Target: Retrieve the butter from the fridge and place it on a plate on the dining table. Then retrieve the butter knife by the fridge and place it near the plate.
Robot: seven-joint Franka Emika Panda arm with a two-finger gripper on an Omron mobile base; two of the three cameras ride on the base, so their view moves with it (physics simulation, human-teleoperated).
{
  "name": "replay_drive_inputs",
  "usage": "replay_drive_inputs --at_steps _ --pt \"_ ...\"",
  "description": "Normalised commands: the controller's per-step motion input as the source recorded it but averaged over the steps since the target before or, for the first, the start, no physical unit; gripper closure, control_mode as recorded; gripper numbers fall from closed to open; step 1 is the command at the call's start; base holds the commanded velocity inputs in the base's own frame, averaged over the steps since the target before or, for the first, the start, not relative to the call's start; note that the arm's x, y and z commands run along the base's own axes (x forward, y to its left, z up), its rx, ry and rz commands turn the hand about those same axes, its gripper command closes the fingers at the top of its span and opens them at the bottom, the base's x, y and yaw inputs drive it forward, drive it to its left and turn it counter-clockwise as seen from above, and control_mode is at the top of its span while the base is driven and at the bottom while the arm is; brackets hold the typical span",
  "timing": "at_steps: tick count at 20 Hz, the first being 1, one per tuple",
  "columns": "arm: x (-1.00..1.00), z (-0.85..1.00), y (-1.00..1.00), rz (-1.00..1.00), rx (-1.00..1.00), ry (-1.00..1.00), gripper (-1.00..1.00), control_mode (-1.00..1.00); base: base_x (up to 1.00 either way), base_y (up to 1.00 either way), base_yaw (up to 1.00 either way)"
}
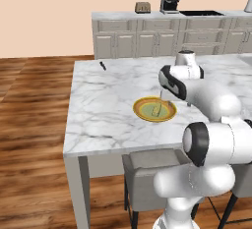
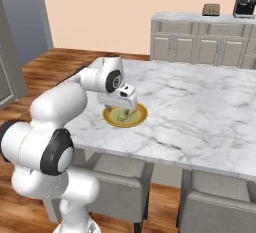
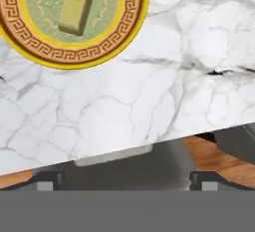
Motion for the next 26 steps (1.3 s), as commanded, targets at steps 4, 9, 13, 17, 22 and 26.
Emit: replay_drive_inputs --at_steps 4,9,13,17,22,26 --pt "-0.72 0.27 0.36 0.18 -0.02 0.2 -1.0 -1.0 0.0 0.0 0.0" --pt "-0.57 -0.05 0.42 0.03 0.01 0.07 -1.0 -1.0 0.0 0.0 0.0" --pt "-0.71 -0.12 0.12 0.02 0.09 0.01 -1.0 -1.0 0.0 0.0 0.0" --pt "-0.46 -0.2 0.29 0.06 0.01 0.0 -1.0 -1.0 0.0 0.0 0.0" --pt "-0.24 -0.18 0.26 0.03 0.0 0.0 -1.0 -1.0 0.0 0.0 0.0" --pt "-0.33 -0.1 0.2 0.02 0.0 0.0 -1.0 -1.0 0.0 0.0 0.0"
